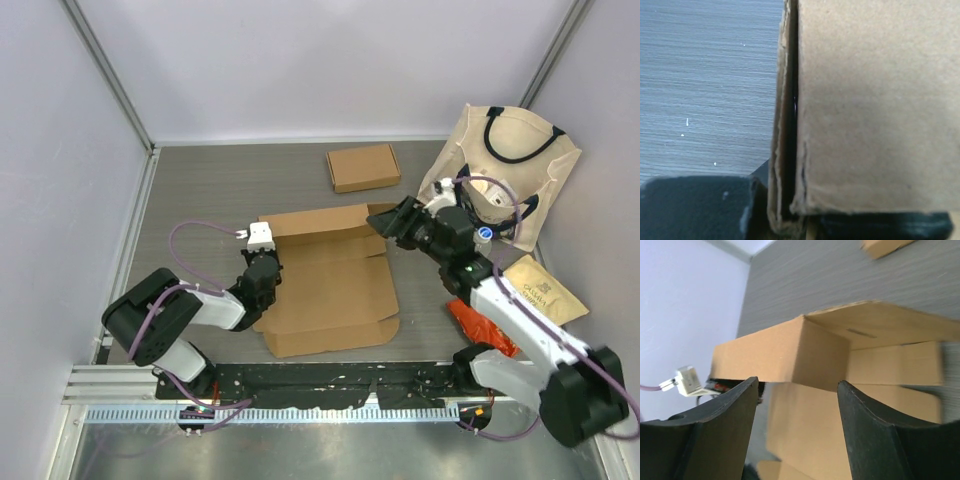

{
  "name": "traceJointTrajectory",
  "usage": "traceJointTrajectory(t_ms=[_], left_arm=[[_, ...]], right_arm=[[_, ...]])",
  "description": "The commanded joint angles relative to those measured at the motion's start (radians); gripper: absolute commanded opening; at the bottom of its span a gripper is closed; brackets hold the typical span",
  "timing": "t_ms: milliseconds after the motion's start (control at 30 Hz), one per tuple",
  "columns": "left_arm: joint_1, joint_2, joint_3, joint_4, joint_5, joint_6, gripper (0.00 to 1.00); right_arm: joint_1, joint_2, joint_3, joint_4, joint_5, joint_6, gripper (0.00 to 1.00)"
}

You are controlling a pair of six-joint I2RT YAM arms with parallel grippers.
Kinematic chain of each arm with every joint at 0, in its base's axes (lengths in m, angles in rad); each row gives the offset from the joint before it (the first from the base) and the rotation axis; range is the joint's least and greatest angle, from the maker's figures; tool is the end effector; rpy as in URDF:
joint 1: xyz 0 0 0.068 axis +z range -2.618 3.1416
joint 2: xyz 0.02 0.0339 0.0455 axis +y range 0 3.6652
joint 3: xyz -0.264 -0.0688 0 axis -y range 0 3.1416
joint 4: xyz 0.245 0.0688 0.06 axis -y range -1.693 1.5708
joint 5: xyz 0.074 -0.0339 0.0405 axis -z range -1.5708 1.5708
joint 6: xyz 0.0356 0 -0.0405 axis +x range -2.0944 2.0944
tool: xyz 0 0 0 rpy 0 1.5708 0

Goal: Fold the paper box

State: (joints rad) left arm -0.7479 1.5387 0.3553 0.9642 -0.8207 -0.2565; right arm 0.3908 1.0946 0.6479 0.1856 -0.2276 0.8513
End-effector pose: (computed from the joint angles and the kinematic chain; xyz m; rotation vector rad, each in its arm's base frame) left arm 0.2051 -0.1547 0.1518 -0.1544 1.7126 -0.0075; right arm 0.2289 0.1030 0.2683 0.2795 1.9450 1.0566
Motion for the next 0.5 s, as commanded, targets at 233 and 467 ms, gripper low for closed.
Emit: traceJointTrajectory(t_ms=[233,467], left_arm=[[0.047,-0.107,-0.012,-0.085,0.060,-0.142,0.00],[0.050,-0.103,-0.012,-0.090,0.077,-0.136,0.00]], right_arm=[[0.216,-0.098,-0.248,0.087,0.738,-0.332,0.18],[0.246,0.269,-0.160,0.319,0.945,-0.460,0.01]])
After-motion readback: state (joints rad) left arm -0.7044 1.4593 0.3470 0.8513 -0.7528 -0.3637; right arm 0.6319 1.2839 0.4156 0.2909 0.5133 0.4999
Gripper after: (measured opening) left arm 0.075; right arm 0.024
